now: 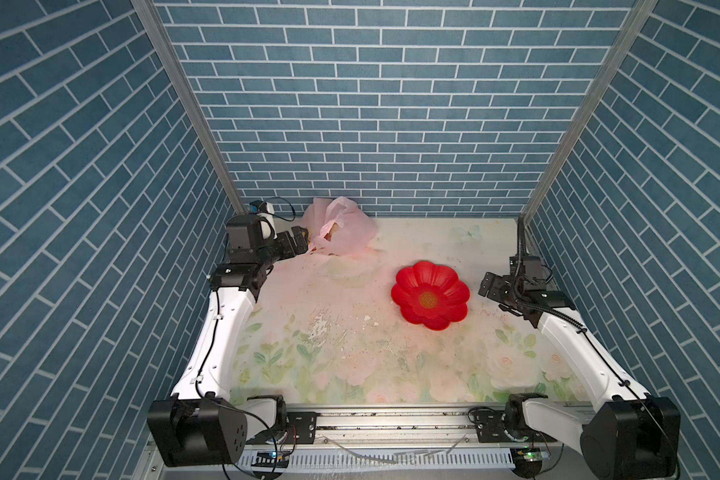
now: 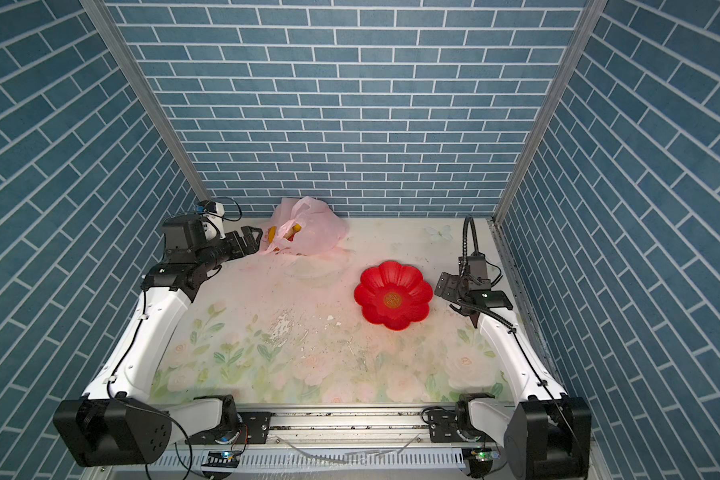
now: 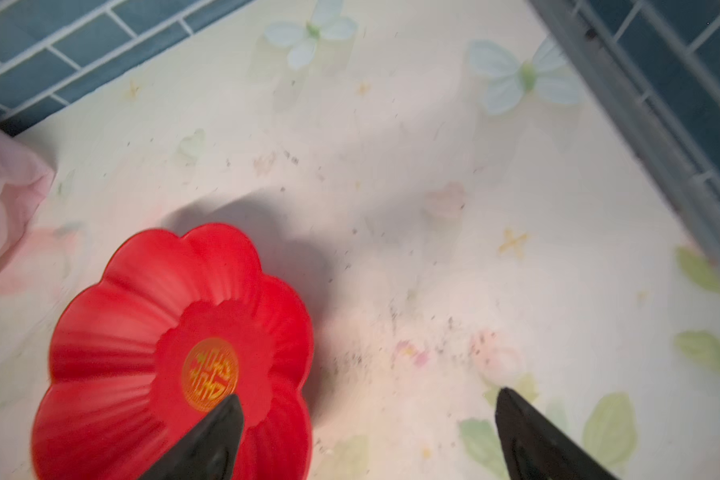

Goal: Take the fake fruits out of the plastic bag

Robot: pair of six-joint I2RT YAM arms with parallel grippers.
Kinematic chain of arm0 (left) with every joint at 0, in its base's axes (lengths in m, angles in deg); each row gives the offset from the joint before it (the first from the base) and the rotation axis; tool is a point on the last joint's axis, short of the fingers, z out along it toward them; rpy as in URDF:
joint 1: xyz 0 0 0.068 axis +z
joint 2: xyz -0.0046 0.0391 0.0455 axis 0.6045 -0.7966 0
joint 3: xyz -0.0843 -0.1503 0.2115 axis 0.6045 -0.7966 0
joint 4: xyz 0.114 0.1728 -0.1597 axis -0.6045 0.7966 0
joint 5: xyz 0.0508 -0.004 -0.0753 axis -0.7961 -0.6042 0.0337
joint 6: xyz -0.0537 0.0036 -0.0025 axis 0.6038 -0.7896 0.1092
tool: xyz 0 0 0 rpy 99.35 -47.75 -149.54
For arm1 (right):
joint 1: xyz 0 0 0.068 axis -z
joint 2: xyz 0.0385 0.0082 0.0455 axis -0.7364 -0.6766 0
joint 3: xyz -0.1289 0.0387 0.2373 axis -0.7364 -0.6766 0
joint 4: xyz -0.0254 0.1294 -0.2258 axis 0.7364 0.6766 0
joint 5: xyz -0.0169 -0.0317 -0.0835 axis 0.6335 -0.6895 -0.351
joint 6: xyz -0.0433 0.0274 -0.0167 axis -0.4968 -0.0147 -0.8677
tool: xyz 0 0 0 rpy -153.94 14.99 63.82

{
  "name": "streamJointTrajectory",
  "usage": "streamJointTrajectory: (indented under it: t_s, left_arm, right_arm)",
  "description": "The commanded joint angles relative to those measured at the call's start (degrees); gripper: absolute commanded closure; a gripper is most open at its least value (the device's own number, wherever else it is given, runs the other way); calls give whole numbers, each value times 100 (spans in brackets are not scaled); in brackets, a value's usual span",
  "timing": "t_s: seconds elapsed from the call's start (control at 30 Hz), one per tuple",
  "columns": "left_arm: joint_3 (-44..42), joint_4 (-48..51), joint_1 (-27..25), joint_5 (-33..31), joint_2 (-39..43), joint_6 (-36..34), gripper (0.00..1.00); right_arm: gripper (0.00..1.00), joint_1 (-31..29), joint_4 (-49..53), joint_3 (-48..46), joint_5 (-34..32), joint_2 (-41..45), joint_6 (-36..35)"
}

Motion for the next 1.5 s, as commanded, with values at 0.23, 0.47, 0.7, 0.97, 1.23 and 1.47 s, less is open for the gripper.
streamJointTrajectory:
  t_s: [0.23,0.47,0.7,0.97,1.23,1.47]
  left_arm:
    - [-602,-670,46,593,604,-25,1]
    - [-937,-1045,46,423,917,3,1]
    - [-884,-882,46,358,919,-165,1]
    - [-885,-885,46,450,842,-163,1]
    - [-860,-824,46,432,778,-171,1]
    - [-849,-751,46,402,813,-198,1]
  right_arm:
    - [35,-471,-144,-484,775,-562,918]
    - [38,-619,-547,-421,917,-1287,937]
    - [46,-672,-876,-425,1180,-1829,1004]
    - [72,-682,-1245,-480,1318,-2136,1184]
    - [81,-676,-1394,-515,1148,-2161,1342]
    - [88,-647,-1401,-530,1063,-2225,1422]
